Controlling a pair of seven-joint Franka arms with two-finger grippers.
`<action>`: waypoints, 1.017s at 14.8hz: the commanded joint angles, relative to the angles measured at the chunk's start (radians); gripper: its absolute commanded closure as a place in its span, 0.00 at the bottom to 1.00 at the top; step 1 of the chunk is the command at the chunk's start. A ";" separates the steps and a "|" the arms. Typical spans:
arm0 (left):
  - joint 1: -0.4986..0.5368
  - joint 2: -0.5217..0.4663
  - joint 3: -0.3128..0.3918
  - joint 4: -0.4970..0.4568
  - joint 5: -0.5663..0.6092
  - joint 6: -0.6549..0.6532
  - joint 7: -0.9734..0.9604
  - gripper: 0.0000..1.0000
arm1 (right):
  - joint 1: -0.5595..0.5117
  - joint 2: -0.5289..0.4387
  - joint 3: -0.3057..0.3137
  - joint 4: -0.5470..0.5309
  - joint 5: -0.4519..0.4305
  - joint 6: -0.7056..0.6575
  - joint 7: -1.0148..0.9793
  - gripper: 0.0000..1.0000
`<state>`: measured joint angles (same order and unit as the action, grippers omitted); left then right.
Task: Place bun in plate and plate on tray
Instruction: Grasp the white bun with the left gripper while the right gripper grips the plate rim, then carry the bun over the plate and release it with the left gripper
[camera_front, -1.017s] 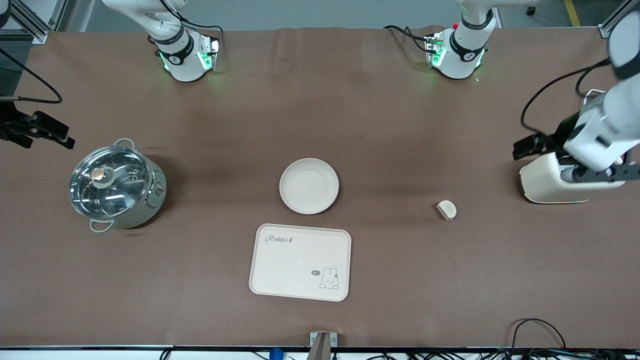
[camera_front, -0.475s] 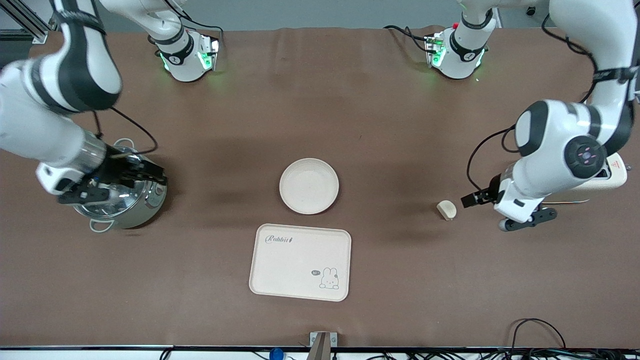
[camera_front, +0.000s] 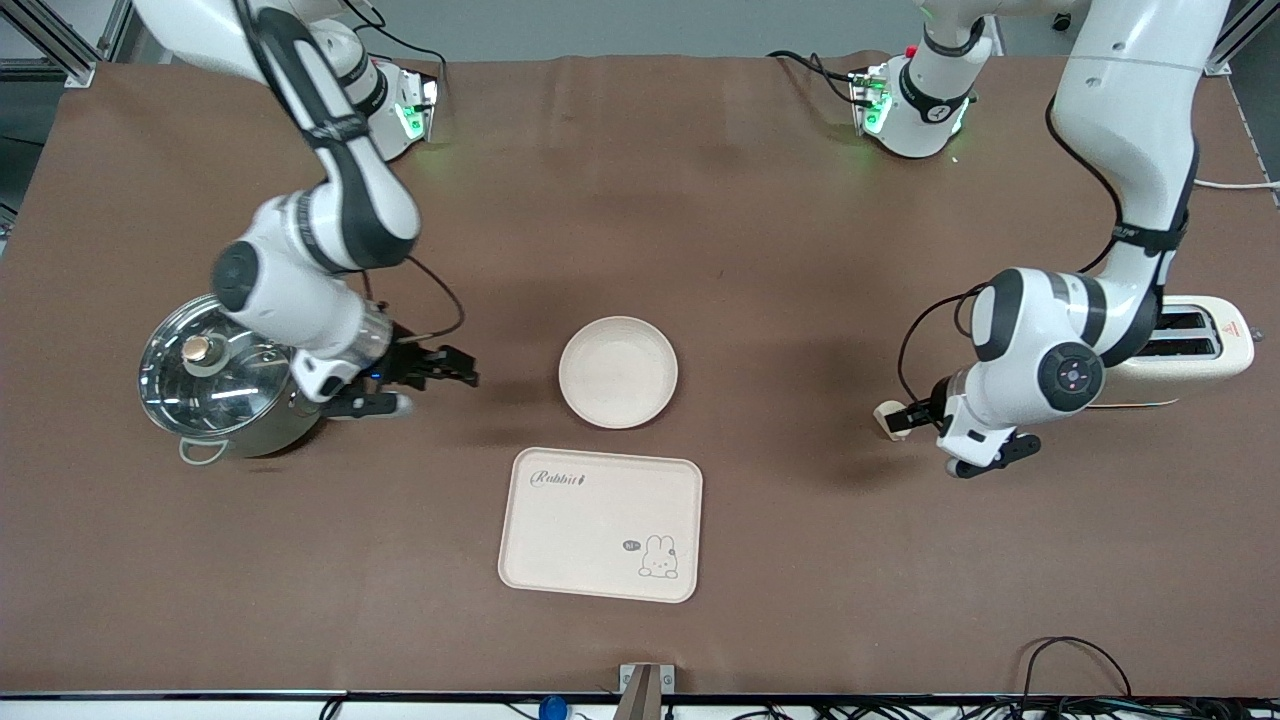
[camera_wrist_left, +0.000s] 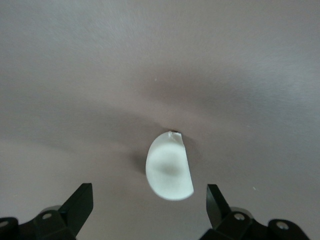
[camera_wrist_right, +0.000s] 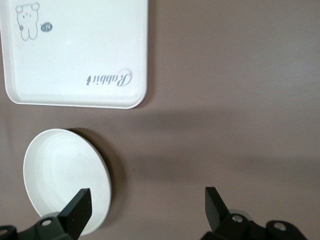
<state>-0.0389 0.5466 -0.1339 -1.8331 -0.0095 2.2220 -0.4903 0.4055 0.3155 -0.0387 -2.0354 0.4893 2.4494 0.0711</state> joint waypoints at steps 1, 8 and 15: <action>-0.007 0.058 -0.003 0.011 -0.009 0.051 -0.039 0.01 | 0.126 0.078 -0.010 -0.002 0.029 0.136 0.119 0.00; -0.007 0.081 -0.024 0.011 -0.017 0.065 -0.074 0.68 | 0.277 0.191 -0.010 -0.002 0.034 0.269 0.170 0.00; -0.062 0.088 -0.250 0.101 -0.010 0.058 -0.401 0.70 | 0.300 0.212 -0.010 -0.002 0.034 0.295 0.170 0.00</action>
<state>-0.0559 0.6337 -0.3533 -1.7701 -0.0132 2.2909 -0.8231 0.6827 0.5209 -0.0417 -2.0358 0.4967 2.7212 0.2475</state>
